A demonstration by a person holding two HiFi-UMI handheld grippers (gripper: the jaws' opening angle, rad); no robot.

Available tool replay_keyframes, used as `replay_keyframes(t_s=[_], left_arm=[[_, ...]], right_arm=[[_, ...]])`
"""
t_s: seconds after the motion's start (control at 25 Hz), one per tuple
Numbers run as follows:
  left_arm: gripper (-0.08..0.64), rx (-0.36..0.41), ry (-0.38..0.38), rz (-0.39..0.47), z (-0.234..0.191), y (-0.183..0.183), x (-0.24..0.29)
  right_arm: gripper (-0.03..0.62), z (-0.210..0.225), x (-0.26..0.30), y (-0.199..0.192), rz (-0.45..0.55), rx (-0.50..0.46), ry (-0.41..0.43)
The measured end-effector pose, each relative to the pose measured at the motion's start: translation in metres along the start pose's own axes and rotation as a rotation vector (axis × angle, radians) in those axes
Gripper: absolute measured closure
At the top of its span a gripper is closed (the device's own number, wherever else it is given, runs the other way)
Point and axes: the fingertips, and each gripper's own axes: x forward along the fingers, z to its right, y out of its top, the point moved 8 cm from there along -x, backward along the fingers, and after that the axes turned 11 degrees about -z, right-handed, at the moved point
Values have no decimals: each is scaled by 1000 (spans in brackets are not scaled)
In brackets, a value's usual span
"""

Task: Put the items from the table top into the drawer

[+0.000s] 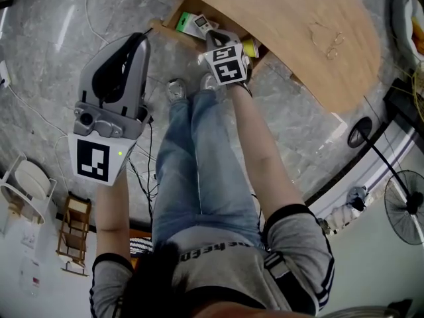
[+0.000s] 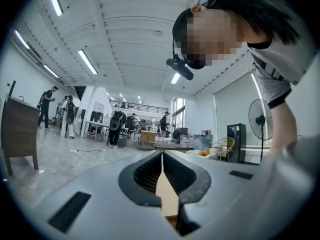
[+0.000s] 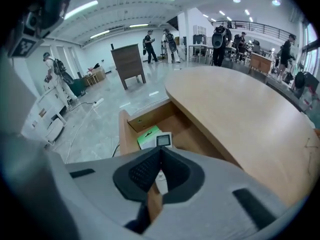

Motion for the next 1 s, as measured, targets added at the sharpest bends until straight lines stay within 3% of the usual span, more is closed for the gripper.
replay_keyframes(t_s=[0.36, 0.52, 1.0], left_arm=[[548, 33, -92, 12, 28, 25, 5], [548, 4, -109, 60, 41, 50, 8], [548, 6, -172, 33, 60, 100, 6]], right_arm=[[589, -10, -81, -12, 182, 125, -21], [589, -15, -130, -18, 254, 167, -50], [589, -23, -262, -6, 461, 262, -142]])
